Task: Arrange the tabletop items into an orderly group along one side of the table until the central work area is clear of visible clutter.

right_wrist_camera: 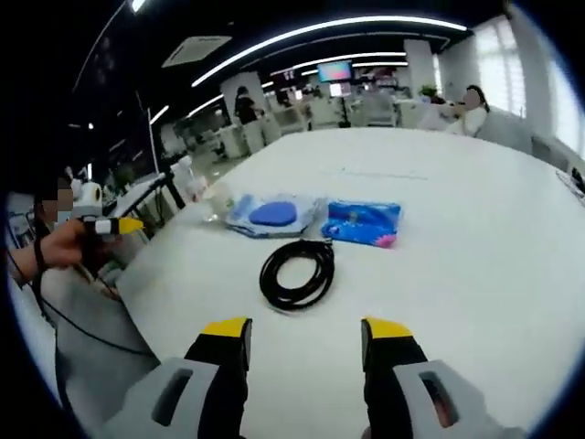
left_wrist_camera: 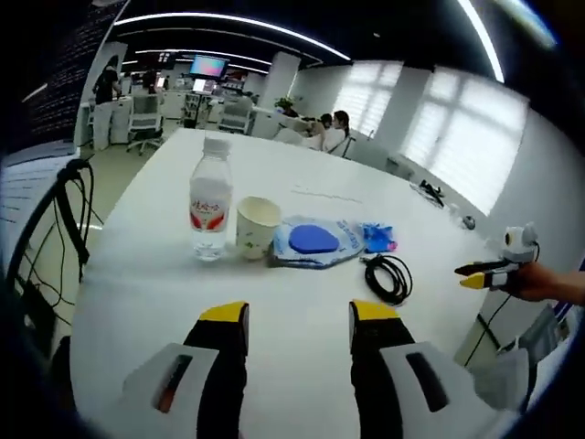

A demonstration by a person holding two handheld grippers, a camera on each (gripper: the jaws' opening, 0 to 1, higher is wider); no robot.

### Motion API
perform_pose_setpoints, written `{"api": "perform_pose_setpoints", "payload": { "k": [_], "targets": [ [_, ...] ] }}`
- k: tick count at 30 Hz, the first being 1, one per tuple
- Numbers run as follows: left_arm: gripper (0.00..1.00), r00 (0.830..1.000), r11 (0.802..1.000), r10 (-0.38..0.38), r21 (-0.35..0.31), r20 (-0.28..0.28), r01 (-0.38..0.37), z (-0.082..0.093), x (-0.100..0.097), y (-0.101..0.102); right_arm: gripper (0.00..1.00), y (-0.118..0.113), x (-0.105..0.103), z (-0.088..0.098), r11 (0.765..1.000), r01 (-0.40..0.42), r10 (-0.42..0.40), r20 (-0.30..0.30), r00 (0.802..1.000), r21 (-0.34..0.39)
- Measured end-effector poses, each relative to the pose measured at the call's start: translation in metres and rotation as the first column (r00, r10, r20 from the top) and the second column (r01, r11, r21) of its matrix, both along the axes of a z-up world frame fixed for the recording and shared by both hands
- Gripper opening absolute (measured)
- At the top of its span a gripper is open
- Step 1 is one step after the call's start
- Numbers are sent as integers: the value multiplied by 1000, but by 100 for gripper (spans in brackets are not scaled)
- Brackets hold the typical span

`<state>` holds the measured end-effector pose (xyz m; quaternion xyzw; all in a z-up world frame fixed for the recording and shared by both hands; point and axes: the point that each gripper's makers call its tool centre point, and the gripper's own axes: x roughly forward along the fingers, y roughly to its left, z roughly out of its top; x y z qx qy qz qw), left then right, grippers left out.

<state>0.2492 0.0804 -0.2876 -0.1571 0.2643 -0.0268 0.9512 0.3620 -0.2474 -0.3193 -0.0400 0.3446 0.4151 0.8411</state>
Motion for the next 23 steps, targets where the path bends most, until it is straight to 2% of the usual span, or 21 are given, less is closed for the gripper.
{"api": "perform_pose_setpoints", "payload": {
  "k": [3, 5, 8, 11, 13, 23],
  "targets": [
    [53, 1000, 1000, 9, 1, 15, -9, 3, -6, 9, 55, 6, -4, 2, 1000, -10, 10, 7, 1000, -5],
    [53, 1000, 1000, 16, 1, 26, -16, 9, -8, 7, 57, 10, -5, 5, 1000, -15, 15, 9, 1000, 2],
    [53, 999, 999, 34, 4, 36, -34, 9, -11, 18, 58, 20, -9, 7, 999, -33, 33, 13, 999, 2],
    [54, 998, 999, 51, 4, 44, -51, 17, -14, 21, 58, 24, -8, 7, 999, -49, 49, 11, 999, -1],
    [54, 997, 998, 56, 5, 57, -57, 24, -15, 20, 59, 35, -14, 12, 998, -54, 54, 12, 998, 10],
    [55, 996, 998, 64, 11, 69, -65, 29, -19, 23, 59, 46, -18, 12, 998, -68, 68, 2, 998, 17]
  ]
}}
